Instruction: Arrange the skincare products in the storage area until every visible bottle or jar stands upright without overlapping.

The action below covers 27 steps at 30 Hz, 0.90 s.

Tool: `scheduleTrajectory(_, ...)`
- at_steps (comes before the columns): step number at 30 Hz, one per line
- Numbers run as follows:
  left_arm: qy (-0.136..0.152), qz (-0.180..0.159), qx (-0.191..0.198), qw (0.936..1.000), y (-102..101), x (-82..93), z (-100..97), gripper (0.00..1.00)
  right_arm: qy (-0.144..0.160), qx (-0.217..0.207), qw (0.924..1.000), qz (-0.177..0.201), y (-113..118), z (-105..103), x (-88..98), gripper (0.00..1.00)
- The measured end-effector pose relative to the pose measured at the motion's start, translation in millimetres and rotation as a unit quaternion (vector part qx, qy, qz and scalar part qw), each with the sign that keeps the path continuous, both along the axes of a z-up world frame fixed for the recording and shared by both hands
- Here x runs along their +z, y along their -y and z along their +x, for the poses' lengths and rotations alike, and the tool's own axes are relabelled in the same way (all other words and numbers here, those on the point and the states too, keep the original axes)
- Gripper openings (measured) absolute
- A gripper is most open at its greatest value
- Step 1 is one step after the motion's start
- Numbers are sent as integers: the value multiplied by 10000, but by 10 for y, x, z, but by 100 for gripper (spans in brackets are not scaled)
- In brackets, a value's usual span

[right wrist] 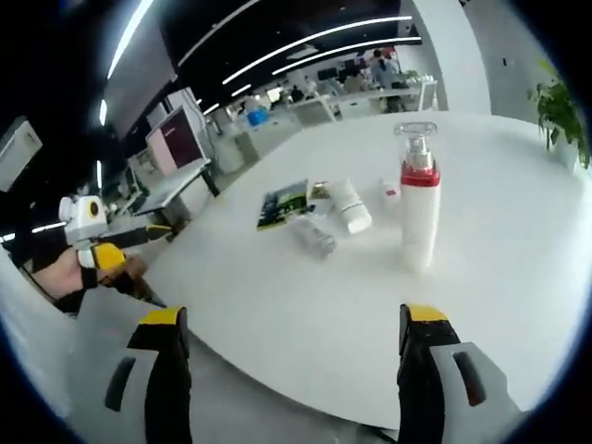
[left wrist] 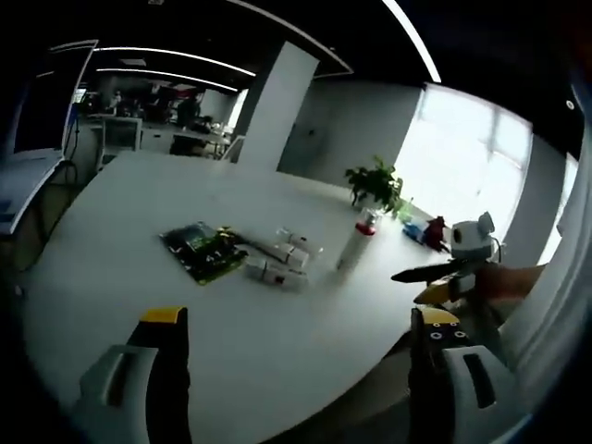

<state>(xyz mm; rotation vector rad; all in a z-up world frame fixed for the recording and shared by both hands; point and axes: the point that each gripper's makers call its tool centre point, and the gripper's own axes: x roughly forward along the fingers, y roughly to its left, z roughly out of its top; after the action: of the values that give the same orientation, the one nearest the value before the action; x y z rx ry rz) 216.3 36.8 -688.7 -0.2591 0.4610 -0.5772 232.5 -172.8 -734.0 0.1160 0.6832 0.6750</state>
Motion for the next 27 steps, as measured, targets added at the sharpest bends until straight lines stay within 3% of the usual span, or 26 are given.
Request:
scheduleTrajectory(6, 1, -17, -120, 9999, 42, 2, -23, 92, -149, 109, 9998, -36, -36, -51, -17, 85)
scheduleTrajectory(13, 42, -78, -79, 9999, 33, 28, -21, 92, -281, 205, 9993, -135, -101, -66, -69, 85)
scheduleTrajectory(27, 138, -244, 105, 9996, -44, 77, 8, 91, -262, 539, 9972, -456, -220, 176, 22, 84)
